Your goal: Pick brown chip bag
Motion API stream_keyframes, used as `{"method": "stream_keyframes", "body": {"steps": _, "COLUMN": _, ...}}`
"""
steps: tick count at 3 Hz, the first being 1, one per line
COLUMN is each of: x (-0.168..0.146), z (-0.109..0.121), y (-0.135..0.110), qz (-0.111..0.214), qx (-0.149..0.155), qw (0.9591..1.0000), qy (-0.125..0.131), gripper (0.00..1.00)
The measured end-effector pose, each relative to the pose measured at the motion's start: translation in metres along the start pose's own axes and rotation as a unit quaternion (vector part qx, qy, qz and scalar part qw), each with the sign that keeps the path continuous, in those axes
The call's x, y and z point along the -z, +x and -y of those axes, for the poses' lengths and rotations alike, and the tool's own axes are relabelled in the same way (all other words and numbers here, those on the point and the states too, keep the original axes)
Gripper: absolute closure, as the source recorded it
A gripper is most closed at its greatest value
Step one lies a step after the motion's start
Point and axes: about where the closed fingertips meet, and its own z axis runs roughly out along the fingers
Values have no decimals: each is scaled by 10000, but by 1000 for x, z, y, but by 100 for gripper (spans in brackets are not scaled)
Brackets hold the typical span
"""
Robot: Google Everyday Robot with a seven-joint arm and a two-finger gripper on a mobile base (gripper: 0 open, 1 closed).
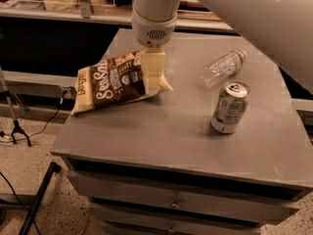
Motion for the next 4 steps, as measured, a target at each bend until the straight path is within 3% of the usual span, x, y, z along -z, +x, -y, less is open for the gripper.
{"method": "stream_keyframes", "body": {"steps": 3, "x": -55, "z": 34, "y": -40, "qz": 73, "qx": -91, "qw": 9994, "qy": -333, "gripper": 0}}
{"method": "stream_keyframes", "body": {"steps": 4, "x": -82, "z": 41, "y": -32, "qz": -120, "qx": -215, "qw": 9987, "qy": -438, "gripper": 16}}
